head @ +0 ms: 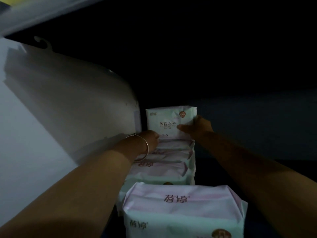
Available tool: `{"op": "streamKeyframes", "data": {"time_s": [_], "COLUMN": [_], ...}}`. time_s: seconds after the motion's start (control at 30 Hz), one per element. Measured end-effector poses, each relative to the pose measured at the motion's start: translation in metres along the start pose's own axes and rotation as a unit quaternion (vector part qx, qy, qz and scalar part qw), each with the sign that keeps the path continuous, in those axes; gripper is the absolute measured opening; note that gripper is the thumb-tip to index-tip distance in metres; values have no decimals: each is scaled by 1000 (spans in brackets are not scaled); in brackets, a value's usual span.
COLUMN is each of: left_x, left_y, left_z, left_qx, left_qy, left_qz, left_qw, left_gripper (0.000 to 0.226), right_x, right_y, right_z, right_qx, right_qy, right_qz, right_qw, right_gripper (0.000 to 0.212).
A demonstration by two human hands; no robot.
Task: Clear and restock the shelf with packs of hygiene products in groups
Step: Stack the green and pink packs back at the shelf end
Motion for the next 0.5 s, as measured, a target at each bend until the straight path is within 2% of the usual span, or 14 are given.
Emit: {"op": "streamKeyframes", "data": {"time_s": [0.3, 0.5], "left_x": [-1, -10], "left_y": [8, 15], "left_z": [1, 0], "left_qx": [-1, -9], "left_qy": [5, -3], "left_qz": [16, 15], "left_qw": [1000, 1000], "left_gripper": [40, 40], "right_x": [1, -7], "right_y": [1, 3], "right_z": [6, 0], "right_qx": [-67, -99], "right_qy": [46, 10], "right_qz": [12, 7], "right_qw": [997, 995], "right_gripper": [73, 78]}}
Point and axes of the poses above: each hand's wrist, its own x-axis towards the middle knuckle, its own z-axis out of the palm, y = z × x, the point moved 4 cm from there along x, towards the middle knuckle, and after that the axes turned 10 degrees about z, right-handed, at the moved point
